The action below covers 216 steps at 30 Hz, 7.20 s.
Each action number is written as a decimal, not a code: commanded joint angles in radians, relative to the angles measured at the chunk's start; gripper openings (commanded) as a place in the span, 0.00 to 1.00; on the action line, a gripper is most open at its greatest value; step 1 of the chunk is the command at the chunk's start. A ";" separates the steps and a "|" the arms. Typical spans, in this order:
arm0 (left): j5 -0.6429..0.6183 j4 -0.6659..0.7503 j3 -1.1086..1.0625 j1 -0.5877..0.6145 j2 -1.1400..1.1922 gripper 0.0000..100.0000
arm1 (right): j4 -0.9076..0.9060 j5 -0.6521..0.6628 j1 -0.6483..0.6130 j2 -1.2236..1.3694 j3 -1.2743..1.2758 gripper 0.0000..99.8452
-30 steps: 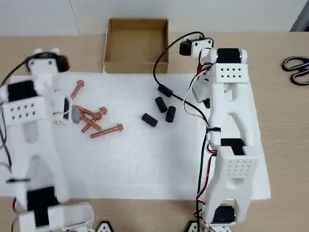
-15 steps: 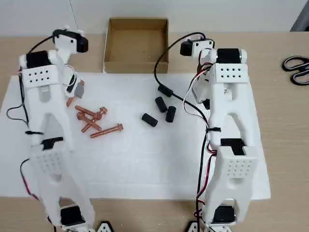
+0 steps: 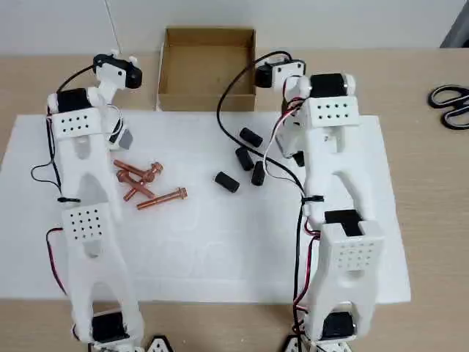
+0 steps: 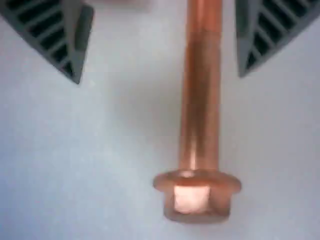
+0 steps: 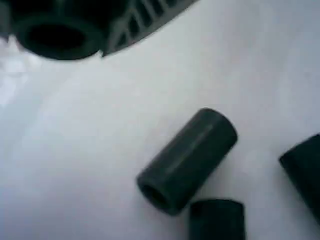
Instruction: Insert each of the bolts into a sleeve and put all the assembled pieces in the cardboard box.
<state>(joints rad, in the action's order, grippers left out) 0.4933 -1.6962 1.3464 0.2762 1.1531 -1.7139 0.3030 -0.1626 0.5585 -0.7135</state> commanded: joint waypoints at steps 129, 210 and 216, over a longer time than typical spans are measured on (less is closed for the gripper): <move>-0.927 1.367 -2.150 -0.770 -1.918 0.01 | 1.245 -0.416 -0.292 -2.255 2.262 0.00; -0.872 0.342 -1.693 -0.302 -1.964 0.25 | 1.242 -0.394 -0.104 -2.247 2.231 0.00; -0.770 0.216 -1.693 -0.164 -1.962 0.25 | 1.153 -0.388 -0.091 -1.985 1.927 0.00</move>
<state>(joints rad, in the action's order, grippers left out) -0.3015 -1.4369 -0.3874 0.0690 -0.8002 -0.5478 -0.0974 -0.2639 -1.5650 1.4270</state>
